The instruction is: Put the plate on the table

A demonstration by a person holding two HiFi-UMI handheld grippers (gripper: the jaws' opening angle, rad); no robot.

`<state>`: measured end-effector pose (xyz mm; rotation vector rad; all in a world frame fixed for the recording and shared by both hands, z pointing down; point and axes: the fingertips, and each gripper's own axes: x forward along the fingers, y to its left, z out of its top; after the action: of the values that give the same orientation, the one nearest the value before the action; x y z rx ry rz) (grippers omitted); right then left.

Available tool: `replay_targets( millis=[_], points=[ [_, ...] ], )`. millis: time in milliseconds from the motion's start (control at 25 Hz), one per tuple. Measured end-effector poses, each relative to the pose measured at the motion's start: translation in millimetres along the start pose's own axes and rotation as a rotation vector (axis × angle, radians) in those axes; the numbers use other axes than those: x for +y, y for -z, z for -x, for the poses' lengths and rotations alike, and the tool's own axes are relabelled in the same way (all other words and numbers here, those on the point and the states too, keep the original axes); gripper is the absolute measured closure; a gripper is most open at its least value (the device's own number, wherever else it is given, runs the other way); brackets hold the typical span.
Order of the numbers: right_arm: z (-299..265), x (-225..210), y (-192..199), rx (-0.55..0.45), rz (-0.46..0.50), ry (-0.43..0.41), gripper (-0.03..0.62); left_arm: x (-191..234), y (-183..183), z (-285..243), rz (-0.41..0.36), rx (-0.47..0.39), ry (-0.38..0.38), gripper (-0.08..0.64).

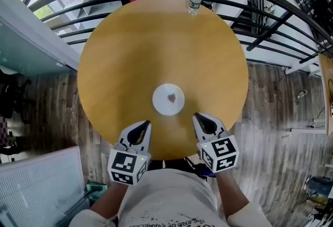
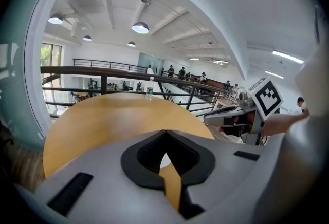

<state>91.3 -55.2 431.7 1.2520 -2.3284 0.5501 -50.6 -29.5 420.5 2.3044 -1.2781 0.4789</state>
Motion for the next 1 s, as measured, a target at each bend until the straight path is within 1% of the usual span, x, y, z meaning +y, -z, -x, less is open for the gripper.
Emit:
replay_targets(
  millis=[80,280,440,680,1000],
  points=[
    [14,4,-2,-0.021,-0.01,-0.005,0.567,-6,-4,6,-0.009,-0.012,0.003,0.537],
    [32,8,-1,-0.036,0.011,-0.015,0.568,-16,-9,17,-0.014,-0.033,-0.003,0.537],
    [38,11,-4,-0.053,0.008,-0.016,0.568,-19,-12,23,-0.024,-0.041,-0.001,0.537],
    [41,14,-5,-0.061,0.013,-0.027,0.568,-17,-15,31,-0.016,-0.06,-0.019,0.537],
    [50,18,2,-0.058,0.012,-0.029,0.568,-25,-8,41,-0.015,-0.06,-0.026,0.537]
  ],
)
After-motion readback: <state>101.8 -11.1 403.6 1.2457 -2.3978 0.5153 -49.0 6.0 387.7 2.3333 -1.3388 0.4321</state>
